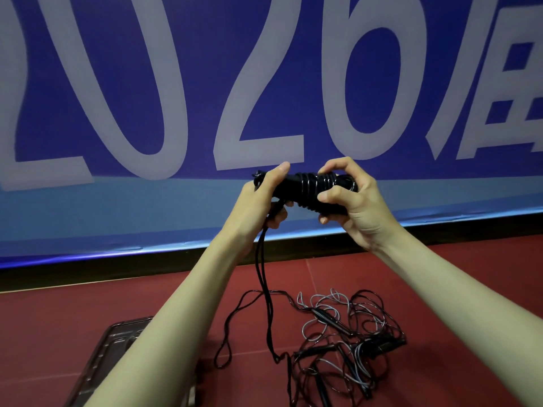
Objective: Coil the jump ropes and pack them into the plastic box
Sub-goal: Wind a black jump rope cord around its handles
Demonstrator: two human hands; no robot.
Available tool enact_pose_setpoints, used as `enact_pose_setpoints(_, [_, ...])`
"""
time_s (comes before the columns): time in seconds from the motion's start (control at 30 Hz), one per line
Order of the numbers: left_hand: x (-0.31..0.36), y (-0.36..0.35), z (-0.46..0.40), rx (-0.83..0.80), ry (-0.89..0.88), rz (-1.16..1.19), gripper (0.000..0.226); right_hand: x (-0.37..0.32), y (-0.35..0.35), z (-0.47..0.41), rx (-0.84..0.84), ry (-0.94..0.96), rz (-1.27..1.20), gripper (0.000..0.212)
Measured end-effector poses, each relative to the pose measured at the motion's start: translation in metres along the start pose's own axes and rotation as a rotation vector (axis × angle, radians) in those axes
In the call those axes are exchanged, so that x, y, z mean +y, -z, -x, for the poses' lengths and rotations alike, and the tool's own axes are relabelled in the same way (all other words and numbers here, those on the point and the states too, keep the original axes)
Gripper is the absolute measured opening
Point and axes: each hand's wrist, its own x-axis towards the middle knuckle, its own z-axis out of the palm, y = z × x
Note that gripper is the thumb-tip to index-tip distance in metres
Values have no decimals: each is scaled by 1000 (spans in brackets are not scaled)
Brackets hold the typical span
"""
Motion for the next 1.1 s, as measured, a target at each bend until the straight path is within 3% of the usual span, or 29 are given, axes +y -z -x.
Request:
enact_pose_setpoints(0.13, [-4, 12, -4, 2, 74, 73, 36, 4, -1, 0, -24, 19, 47, 35])
enact_pose_setpoints(0.33, [-15, 7, -3, 178, 62, -6, 19, -5, 0, 2, -141, 42, 417, 36])
enact_pose_setpoints(0.5, [-12, -1, -4, 273, -60, -34, 23, -2, -1, 8, -178, 31, 534, 73])
enact_pose_setpoints(0.83, [-11, -2, 1, 241, -8, 14, 33, 6, -9, 10, -50, 106, 649, 43])
enact_pose_setpoints(0.97, [-11, -4, 3, 263, -12, 26, 31, 3, -8, 10, -67, 124, 672, 43])
enact_pose_setpoints(1.1, [-12, -7, 3, 332, -88, 9, 31, 4, -6, 14, -163, 88, 611, 59])
